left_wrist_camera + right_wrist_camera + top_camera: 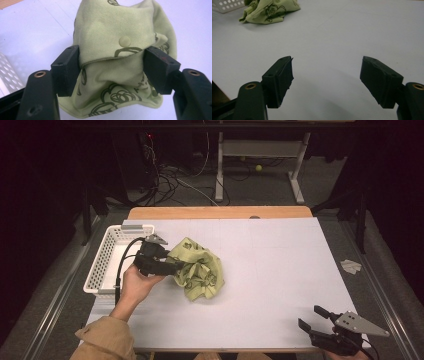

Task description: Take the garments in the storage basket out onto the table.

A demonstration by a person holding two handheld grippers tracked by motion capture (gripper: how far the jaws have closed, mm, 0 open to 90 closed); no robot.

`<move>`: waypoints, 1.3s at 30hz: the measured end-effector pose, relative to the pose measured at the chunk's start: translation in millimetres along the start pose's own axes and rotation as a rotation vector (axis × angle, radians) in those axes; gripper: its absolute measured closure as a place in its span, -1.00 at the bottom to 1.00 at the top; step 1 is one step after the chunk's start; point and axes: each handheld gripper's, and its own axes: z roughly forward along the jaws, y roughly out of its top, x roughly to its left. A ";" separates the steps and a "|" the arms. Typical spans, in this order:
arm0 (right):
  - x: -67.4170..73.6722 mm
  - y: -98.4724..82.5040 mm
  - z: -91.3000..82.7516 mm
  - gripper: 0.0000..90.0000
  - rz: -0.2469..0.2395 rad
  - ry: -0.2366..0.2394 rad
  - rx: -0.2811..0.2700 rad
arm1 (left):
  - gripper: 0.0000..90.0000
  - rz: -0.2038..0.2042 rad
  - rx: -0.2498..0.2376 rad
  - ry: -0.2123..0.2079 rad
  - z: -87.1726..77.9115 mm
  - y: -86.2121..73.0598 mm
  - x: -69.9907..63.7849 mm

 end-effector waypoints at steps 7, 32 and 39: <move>-0.4 0.0 0.1 -0.39 0.002 -0.001 0.000 | -0.32 -0.013 -0.045 -0.016 -10.6 -2.1 -0.6; 3.9 26.3 7.1 -0.24 -0.047 -0.008 -0.031 | -0.23 -0.016 0.034 -0.075 16.3 -44.6 -24.4; 14.3 45.6 22.3 -0.20 -0.090 0.032 -0.031 | -0.15 -0.016 0.040 -0.083 21.9 -53.4 -29.2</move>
